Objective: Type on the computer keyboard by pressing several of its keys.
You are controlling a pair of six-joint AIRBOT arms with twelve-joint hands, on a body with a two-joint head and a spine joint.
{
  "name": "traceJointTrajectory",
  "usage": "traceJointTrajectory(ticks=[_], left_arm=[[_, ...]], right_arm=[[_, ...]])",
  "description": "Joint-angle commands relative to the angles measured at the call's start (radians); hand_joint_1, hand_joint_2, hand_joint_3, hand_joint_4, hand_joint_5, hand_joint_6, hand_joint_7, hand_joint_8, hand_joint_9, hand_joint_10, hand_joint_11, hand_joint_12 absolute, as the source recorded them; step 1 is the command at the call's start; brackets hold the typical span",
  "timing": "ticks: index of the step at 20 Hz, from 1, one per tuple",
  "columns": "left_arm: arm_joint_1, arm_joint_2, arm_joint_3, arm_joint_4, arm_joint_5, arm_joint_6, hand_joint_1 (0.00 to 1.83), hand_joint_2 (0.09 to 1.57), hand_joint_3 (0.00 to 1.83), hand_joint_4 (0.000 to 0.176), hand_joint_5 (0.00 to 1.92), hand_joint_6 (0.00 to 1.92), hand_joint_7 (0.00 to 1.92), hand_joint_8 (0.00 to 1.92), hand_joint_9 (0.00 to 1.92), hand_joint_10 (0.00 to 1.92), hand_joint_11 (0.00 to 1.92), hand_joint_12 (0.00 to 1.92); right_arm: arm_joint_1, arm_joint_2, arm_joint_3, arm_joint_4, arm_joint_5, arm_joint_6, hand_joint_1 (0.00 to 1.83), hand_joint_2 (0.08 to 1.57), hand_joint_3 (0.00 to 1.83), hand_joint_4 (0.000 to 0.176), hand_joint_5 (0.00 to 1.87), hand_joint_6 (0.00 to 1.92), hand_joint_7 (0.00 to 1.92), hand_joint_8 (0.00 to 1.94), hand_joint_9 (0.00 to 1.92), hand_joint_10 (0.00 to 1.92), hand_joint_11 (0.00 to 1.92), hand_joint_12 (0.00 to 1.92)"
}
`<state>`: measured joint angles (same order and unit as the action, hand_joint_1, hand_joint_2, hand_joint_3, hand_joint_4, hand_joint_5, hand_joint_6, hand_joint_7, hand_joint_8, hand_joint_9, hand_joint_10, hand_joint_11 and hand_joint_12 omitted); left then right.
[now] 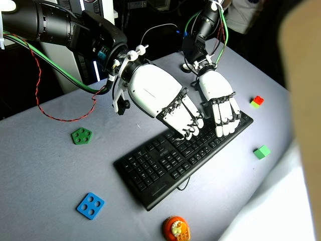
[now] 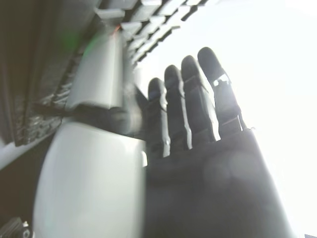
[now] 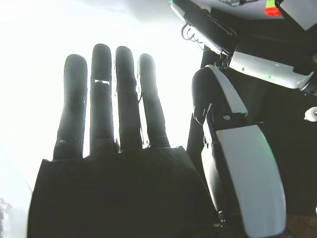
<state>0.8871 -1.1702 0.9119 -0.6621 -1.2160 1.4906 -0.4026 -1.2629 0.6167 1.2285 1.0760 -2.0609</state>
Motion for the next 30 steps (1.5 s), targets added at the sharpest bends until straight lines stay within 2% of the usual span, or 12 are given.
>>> traceJointTrajectory(ticks=[1, 3, 4, 6, 8, 14, 20, 22, 23, 24, 27, 30], left_arm=[[0.001, 0.003, -0.002, 0.056, -0.100, -0.001, 1.46, 1.15, 0.00, 0.003, 0.28, 0.00, 0.33, 0.00, 0.28, 0.01, 0.00, 0.89], [0.002, 0.005, -0.004, 0.056, -0.100, -0.007, 1.07, 1.16, 0.00, 0.000, 0.28, 0.00, 0.34, 0.01, 0.30, 0.02, 0.00, 0.96], [0.003, 0.008, -0.006, 0.056, -0.100, -0.007, 0.56, 1.34, 0.03, 0.000, 0.17, 0.01, 0.32, 0.01, 0.28, 0.01, 0.00, 0.89], [0.004, 0.010, -0.005, 0.056, -0.098, -0.007, 0.50, 1.32, 0.01, 0.000, 0.20, 0.02, 0.35, 0.01, 0.31, 0.02, 0.00, 0.92], [0.007, 0.012, -0.005, 0.056, -0.097, -0.007, 0.21, 1.32, 0.00, 0.000, 0.23, 0.01, 0.38, 0.01, 0.34, 0.02, 0.00, 0.98], [0.031, 0.032, -0.013, 0.056, -0.095, -0.030, 0.04, 1.32, 0.00, 0.005, 0.24, 0.01, 0.36, 0.00, 0.33, 0.01, 0.00, 0.98], [0.064, 0.009, 0.028, 0.089, -0.113, -0.043, 0.23, 1.32, 0.00, 0.000, 0.22, 0.00, 0.36, 0.00, 0.32, 0.00, 0.00, 0.96], [0.064, 0.005, 0.039, 0.089, -0.114, -0.043, 0.60, 1.29, 0.00, 0.000, 0.19, 0.01, 0.33, 0.01, 0.30, 0.00, 0.00, 0.92], [0.066, 0.004, 0.042, 0.089, -0.114, -0.044, 0.60, 1.29, 0.00, 0.000, 0.19, 0.01, 0.33, 0.01, 0.30, 0.00, 0.00, 0.92], [0.067, 0.004, 0.044, 0.089, -0.114, -0.045, 0.90, 1.22, 0.00, 0.000, 0.21, 0.01, 0.31, 0.01, 0.29, 0.01, 0.00, 0.92], [0.071, 0.007, 0.043, 0.089, -0.113, -0.051, 1.36, 1.09, 0.00, 0.000, 0.30, 0.03, 0.36, 0.01, 0.29, 0.01, 0.00, 0.94], [0.071, 0.010, 0.041, 0.090, -0.113, -0.057, 1.26, 1.14, 0.00, 0.000, 0.28, 0.01, 0.34, 0.00, 0.28, 0.00, 0.00, 0.90]], right_arm=[[0.004, 0.004, -0.005, -0.091, 0.045, 0.006, 0.42, 1.35, 0.00, 0.000, 0.35, 0.29, 0.47, 0.00, 0.25, 0.70, 0.00, 1.62], [0.004, 0.004, -0.005, -0.091, 0.044, 0.006, 0.41, 1.35, 0.00, 0.000, 0.35, 0.29, 0.47, 0.00, 0.25, 0.70, 0.00, 1.62], [0.003, 0.003, -0.005, -0.091, 0.043, 0.006, 0.42, 1.35, 0.00, 0.000, 0.36, 0.29, 0.48, 0.01, 0.26, 0.70, 0.00, 1.62], [0.003, 0.003, -0.005, -0.091, 0.041, 0.006, 0.44, 1.34, 0.00, 0.000, 0.37, 0.30, 0.47, 0.00, 0.26, 0.70, 0.00, 1.63], [0.002, 0.003, -0.005, -0.091, 0.041, 0.006, 0.45, 1.34, 0.00, 0.000, 0.38, 0.30, 0.49, 0.01, 0.27, 0.71, 0.00, 1.64], [-0.002, 0.004, -0.007, -0.092, 0.036, 0.001, 0.41, 1.35, 0.00, 0.000, 0.34, 0.29, 0.46, 0.00, 0.26, 0.71, 0.00, 1.63], [-0.008, 0.003, -0.009, -0.092, 0.034, -0.004, 0.41, 1.35, 0.00, 0.000, 0.35, 0.29, 0.47, 0.00, 0.27, 0.70, 0.00, 1.62], [-0.010, 0.003, -0.009, -0.092, 0.033, -0.004, 0.40, 1.35, 0.00, 0.000, 0.36, 0.29, 0.47, 0.00, 0.26, 0.70, 0.00, 1.62], [-0.010, 0.002, -0.009, -0.092, 0.032, -0.004, 0.40, 1.35, 0.00, 0.000, 0.36, 0.29, 0.47, 0.00, 0.26, 0.70, 0.00, 1.62], [-0.012, 0.001, -0.009, -0.092, 0.031, -0.004, 0.40, 1.35, 0.00, 0.000, 0.36, 0.30, 0.47, 0.00, 0.26, 0.70, 0.00, 1.62], [-0.015, 0.000, -0.009, -0.093, 0.031, -0.006, 0.42, 1.35, 0.00, 0.000, 0.37, 0.30, 0.49, 0.01, 0.28, 0.70, 0.00, 1.63], [-0.018, -0.001, -0.009, -0.095, 0.030, -0.007, 0.40, 1.35, 0.00, 0.000, 0.35, 0.28, 0.47, 0.00, 0.26, 0.69, 0.00, 1.62]])
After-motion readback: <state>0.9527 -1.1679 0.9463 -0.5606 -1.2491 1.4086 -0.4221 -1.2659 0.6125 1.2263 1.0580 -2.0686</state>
